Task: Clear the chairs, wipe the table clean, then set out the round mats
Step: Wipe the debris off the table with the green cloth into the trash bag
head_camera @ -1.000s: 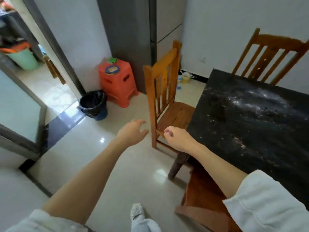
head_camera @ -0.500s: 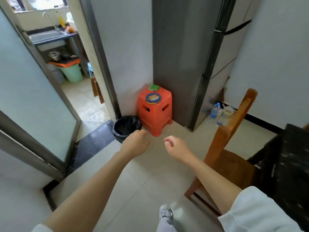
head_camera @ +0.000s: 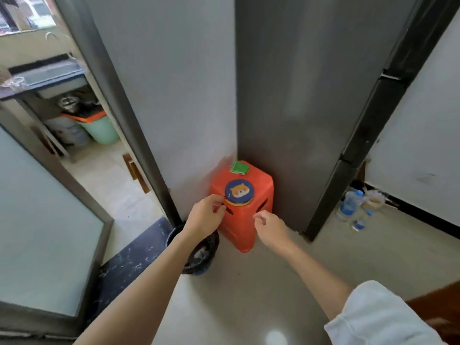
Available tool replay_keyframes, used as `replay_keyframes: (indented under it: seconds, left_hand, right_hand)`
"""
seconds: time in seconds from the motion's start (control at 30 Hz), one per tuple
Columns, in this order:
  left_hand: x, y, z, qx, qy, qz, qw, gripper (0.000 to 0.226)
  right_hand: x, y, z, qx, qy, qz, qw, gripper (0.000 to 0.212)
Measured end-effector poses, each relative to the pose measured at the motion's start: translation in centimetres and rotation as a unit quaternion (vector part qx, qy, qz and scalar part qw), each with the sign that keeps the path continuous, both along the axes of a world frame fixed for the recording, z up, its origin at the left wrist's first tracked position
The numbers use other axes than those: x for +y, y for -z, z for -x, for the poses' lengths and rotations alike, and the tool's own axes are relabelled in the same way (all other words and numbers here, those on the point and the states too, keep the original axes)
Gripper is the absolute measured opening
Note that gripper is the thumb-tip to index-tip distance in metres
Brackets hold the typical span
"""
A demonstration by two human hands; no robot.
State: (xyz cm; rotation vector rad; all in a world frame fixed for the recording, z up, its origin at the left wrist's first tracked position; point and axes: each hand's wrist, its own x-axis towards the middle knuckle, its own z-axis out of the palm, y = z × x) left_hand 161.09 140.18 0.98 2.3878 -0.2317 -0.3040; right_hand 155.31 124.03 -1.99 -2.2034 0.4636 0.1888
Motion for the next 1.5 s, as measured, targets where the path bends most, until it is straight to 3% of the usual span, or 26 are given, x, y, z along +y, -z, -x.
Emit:
replay_keyframes:
  seconds: [0.27, 0.47, 0.6, 0.77, 0.97, 1.03, 1.1, 1.2, 1.4, 1.5]
  left_hand:
    - [-4.2, 5.5, -19.2, 0.069, 0.011, 0.008, 0.998, 0.036]
    - [-8.6, 16.2, -34.1, 0.084, 0.079, -0.068, 0.991, 0.04]
    - [-11.8, 25.2, -41.9, 0.097, 0.128, -0.131, 0.978, 0.053]
    - [-15.1, 32.3, -46.9, 0.072, 0.25, -0.265, 0.928, 0.081]
    - [-19.2, 37.1, -51.7, -0.003, 0.327, -0.354, 0.877, 0.093]
    - [-20.3, 37.8, -52.7, 0.015, 0.318, -0.367, 0.874, 0.087]
    - [-20.9, 38.1, -53.4, -0.008, 0.328, -0.384, 0.863, 0.063]
    - [-21.1, 37.7, -54.0, -0.036, 0.333, -0.324, 0.885, 0.033]
    - [-21.9, 31.4, -50.4, 0.059, 0.304, -0.122, 0.943, 0.029]
    - [-23.7, 26.7, -46.7, 0.12, 0.26, -0.007, 0.958, 0.022]
  right_hand:
    - [-4.0, 3.2, -15.3, 0.029, 0.056, -0.002, 0.998, 0.032]
    - [-7.3, 11.4, -28.9, 0.069, 0.123, -0.028, 0.99, 0.031]
    - [-9.8, 19.7, -36.4, 0.112, 0.136, -0.043, 0.983, 0.016]
    - [-11.3, 26.0, -39.5, 0.155, 0.181, -0.08, 0.968, 0.031]
    - [-13.1, 30.8, -40.2, 0.16, 0.231, -0.107, 0.954, 0.028]
    - [-13.6, 31.4, -39.8, 0.165, 0.235, -0.109, 0.952, 0.028]
    - [-14.2, 31.7, -39.6, 0.172, 0.237, -0.111, 0.95, 0.029]
    - [-15.0, 31.3, -39.4, 0.17, 0.254, -0.126, 0.944, 0.031]
    - [-15.4, 27.4, -37.9, 0.109, 0.336, -0.202, 0.914, 0.027]
    - [-15.7, 22.6, -36.7, 0.043, 0.327, -0.284, 0.9, 0.049]
